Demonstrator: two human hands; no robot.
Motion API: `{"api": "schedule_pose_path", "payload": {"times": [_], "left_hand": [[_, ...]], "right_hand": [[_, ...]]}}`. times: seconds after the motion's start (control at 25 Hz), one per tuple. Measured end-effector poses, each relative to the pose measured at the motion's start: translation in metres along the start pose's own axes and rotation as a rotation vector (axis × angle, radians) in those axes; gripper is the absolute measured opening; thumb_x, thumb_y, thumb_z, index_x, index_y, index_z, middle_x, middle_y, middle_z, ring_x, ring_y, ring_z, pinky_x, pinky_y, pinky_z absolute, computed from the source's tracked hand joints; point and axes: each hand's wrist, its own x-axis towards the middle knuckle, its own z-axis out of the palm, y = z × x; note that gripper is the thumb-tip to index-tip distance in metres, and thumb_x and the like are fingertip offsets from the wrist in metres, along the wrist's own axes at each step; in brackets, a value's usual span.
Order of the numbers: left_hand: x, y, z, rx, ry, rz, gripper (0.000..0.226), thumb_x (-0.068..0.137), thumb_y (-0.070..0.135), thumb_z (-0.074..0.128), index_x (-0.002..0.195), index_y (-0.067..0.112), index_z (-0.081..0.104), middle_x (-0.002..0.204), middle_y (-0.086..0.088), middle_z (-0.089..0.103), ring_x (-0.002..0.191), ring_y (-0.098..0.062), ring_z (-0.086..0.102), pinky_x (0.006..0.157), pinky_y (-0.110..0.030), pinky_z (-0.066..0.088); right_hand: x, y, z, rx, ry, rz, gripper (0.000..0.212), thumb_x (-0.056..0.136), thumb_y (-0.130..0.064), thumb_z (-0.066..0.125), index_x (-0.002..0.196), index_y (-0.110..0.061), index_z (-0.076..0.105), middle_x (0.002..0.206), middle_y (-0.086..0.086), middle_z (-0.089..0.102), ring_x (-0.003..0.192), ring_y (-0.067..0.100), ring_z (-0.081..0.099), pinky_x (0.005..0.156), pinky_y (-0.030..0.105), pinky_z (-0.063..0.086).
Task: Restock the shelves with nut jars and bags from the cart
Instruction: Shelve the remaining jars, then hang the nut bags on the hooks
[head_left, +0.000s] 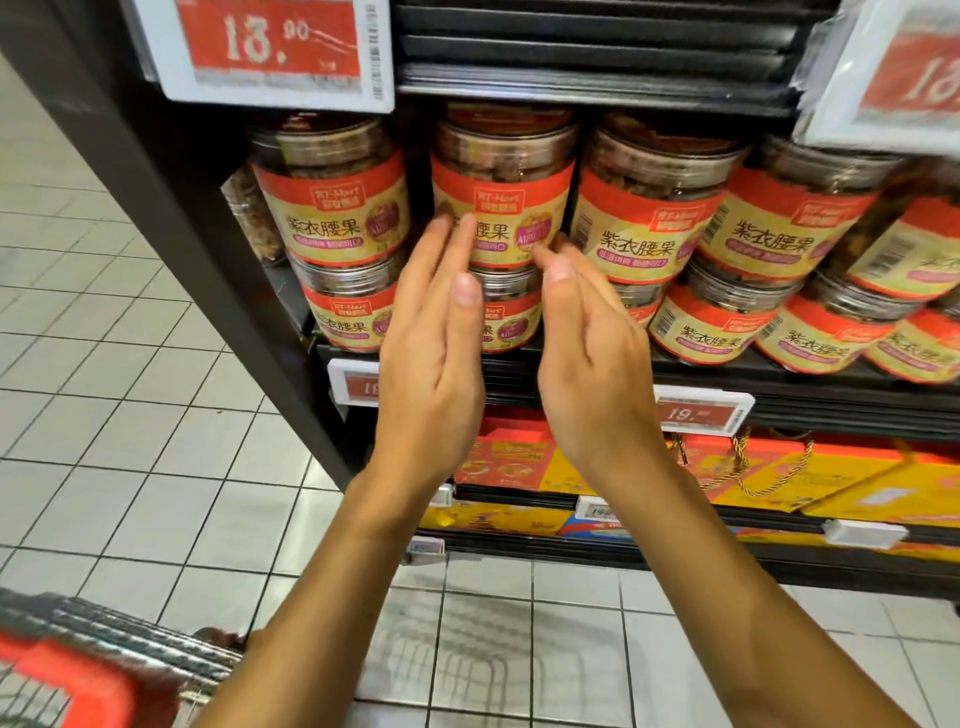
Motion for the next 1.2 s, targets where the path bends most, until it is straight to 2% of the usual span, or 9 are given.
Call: {"api": "schedule_pose_path", "payload": {"times": [0.16, 0.32, 0.44, 0.56, 0.68, 0.8, 0.88, 1.04, 1.2], "left_hand": [[-0.009, 0.002, -0.003, -0.010, -0.020, -0.002, 0.044, 0.100, 0.024, 0.029, 0.141, 0.009, 0.038, 0.149, -0.003, 0.034, 0.139, -0.006, 0.029, 0.113, -0.016, 0.022], [-0.040, 0.023, -0.023, 0.034, 0.151, -0.179, 0.030, 0.095, 0.020, 0.044, 0.118, 0.010, 0.060, 0.120, -0.007, 0.059, 0.111, -0.007, 0.054, 0.091, -0.013, 0.042], [-0.088, 0.069, -0.053, -0.119, 0.148, -0.499, 0.017, 0.096, 0.017, 0.049, 0.100, 0.025, 0.063, 0.104, -0.005, 0.067, 0.094, -0.018, 0.065, 0.089, -0.037, 0.052], [-0.134, 0.116, -0.091, -0.100, 0.177, -0.685, 0.021, 0.096, 0.011, 0.047, 0.094, 0.024, 0.064, 0.087, 0.001, 0.069, 0.079, -0.019, 0.066, 0.079, -0.030, 0.053], [-0.188, 0.169, -0.134, -0.154, 0.327, -0.789, 0.021, 0.097, 0.008, 0.045, 0.095, 0.020, 0.063, 0.078, 0.004, 0.066, 0.065, -0.005, 0.064, 0.065, -0.015, 0.049], [-0.244, 0.214, -0.167, -0.241, 0.582, -0.892, 0.023, 0.097, 0.004, 0.043, 0.090, 0.016, 0.062, 0.073, -0.001, 0.064, 0.055, -0.002, 0.061, 0.059, -0.015, 0.049], [-0.274, 0.234, -0.186, -0.286, 0.773, -0.924, 0.024, 0.096, 0.000, 0.043, 0.086, 0.013, 0.062, 0.071, -0.004, 0.062, 0.051, -0.003, 0.059, 0.054, -0.012, 0.047], [-0.328, 0.254, -0.233, -0.330, 1.045, -0.960, 0.026, 0.095, -0.001, 0.043, 0.081, 0.012, 0.060, 0.065, -0.003, 0.061, 0.045, -0.002, 0.057, 0.045, -0.009, 0.042], [-0.367, 0.246, -0.304, -0.313, 1.155, -1.003, 0.021, 0.095, 0.003, 0.046, 0.082, 0.012, 0.060, 0.057, 0.007, 0.063, 0.046, -0.002, 0.057, 0.047, -0.013, 0.045]], "right_hand": [[-0.005, 0.002, -0.006, 0.010, -0.011, -0.013, 0.049, 0.097, -0.032, 0.026, 0.130, -0.008, 0.053, 0.138, 0.003, 0.050, 0.129, 0.001, 0.034, 0.099, -0.003, 0.018], [-0.031, -0.005, -0.026, 0.054, -0.107, 0.024, 0.047, 0.096, -0.032, 0.029, 0.127, -0.008, 0.055, 0.132, 0.003, 0.055, 0.126, 0.007, 0.045, 0.106, 0.019, 0.034], [-0.073, -0.027, -0.051, -0.017, -0.289, 0.011, 0.045, 0.095, -0.033, 0.032, 0.126, -0.010, 0.056, 0.134, 0.000, 0.051, 0.123, 0.001, 0.042, 0.100, 0.004, 0.028], [-0.116, -0.054, -0.073, -0.013, -0.455, 0.028, 0.039, 0.098, -0.029, 0.037, 0.126, -0.010, 0.055, 0.133, -0.001, 0.051, 0.120, 0.000, 0.041, 0.094, -0.004, 0.024], [-0.159, -0.095, -0.087, 0.143, -0.637, 0.060, 0.032, 0.095, -0.033, 0.035, 0.118, -0.026, 0.056, 0.116, -0.016, 0.059, 0.110, 0.000, 0.053, 0.094, 0.008, 0.037], [-0.193, -0.132, -0.084, 0.371, -0.832, 0.082, 0.026, 0.094, -0.033, 0.035, 0.105, -0.032, 0.058, 0.106, -0.012, 0.066, 0.105, 0.007, 0.062, 0.094, 0.026, 0.048], [-0.213, -0.154, -0.074, 0.459, -0.922, 0.050, 0.027, 0.093, -0.038, 0.036, 0.103, -0.032, 0.059, 0.099, -0.012, 0.070, 0.101, 0.008, 0.065, 0.092, 0.024, 0.049], [-0.268, -0.197, -0.031, 0.468, -1.161, 0.017, 0.031, 0.086, -0.045, 0.036, 0.097, -0.032, 0.061, 0.088, -0.016, 0.072, 0.092, 0.009, 0.067, 0.081, 0.021, 0.049], [-0.317, -0.240, 0.034, 0.416, -1.328, -0.059, 0.030, 0.088, -0.040, 0.038, 0.099, -0.028, 0.062, 0.090, -0.008, 0.070, 0.089, 0.023, 0.067, 0.085, 0.041, 0.052]]}}
